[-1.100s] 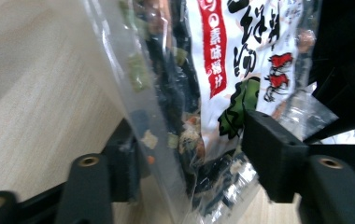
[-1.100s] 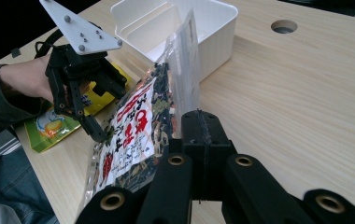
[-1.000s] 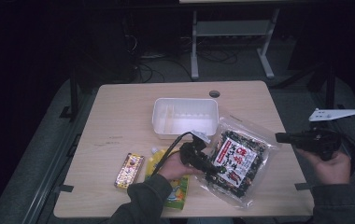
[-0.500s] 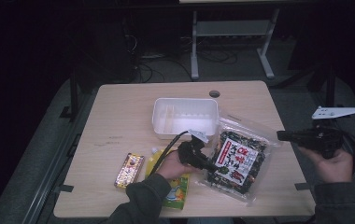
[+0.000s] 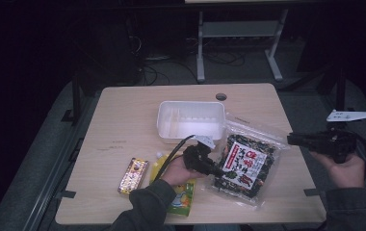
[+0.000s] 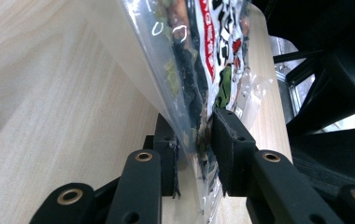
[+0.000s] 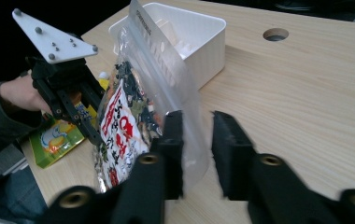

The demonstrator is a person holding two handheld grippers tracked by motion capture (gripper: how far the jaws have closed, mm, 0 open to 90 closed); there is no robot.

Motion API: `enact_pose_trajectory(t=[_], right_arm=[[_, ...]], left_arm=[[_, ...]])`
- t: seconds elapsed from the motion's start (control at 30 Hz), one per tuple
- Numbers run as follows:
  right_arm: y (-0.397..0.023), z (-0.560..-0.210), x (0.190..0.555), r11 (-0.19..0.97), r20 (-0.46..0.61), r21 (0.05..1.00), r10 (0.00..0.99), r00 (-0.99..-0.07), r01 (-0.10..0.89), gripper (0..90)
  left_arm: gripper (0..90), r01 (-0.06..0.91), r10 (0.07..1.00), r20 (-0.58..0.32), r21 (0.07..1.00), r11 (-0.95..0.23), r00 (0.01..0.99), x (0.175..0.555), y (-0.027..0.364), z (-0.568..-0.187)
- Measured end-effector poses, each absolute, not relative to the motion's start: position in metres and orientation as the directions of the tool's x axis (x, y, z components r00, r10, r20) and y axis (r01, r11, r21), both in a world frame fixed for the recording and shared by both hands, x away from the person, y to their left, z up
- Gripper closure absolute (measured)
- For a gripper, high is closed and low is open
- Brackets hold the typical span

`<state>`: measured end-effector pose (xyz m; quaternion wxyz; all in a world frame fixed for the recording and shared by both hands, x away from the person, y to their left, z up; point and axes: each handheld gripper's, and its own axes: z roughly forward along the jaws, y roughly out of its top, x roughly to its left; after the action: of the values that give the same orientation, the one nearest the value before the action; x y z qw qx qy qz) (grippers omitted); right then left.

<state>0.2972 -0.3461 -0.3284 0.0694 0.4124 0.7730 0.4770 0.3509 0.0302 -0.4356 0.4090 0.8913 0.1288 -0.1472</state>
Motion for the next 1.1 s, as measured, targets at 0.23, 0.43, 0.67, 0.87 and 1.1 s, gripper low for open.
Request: enact_pose_trajectory(t=[0.23, 0.43, 0.67, 0.87, 1.1], right_arm=[[-0.342, -0.347, 0.304, 0.185, 0.328, 0.775, 0.699, -0.635, 0.604, 42.0], [-0.332, -0.36, 0.308, 0.182, 0.37, 0.766, 0.659, -0.655, 0.616, 31.9], [-0.323, -0.375, 0.314, 0.2, 0.386, 0.744, 0.651, -0.654, 0.638, 31.3], [-0.313, -0.385, 0.322, 0.22, 0.404, 0.739, 0.612, -0.68, 0.637, 40.2], [-0.31, -0.386, 0.323, 0.223, 0.428, 0.759, 0.538, -0.726, 0.612, 62.3]], left_arm=[[72.6, 0.328, 0.102, -0.345, 0.701, -0.633, 0.933, 0.349, 0.03, -0.434], [73.5, 0.315, 0.1, -0.33, 0.704, -0.637, 0.939, 0.347, 0.03, -0.432], [73.7, 0.305, 0.097, -0.319, 0.706, -0.64, 0.943, 0.345, 0.03, -0.43], [73.7, 0.293, 0.086, -0.313, 0.708, -0.643, 0.946, 0.345, 0.031, -0.43], [73.6, 0.291, 0.084, -0.312, 0.707, -0.644, 0.946, 0.344, 0.032, -0.431]])
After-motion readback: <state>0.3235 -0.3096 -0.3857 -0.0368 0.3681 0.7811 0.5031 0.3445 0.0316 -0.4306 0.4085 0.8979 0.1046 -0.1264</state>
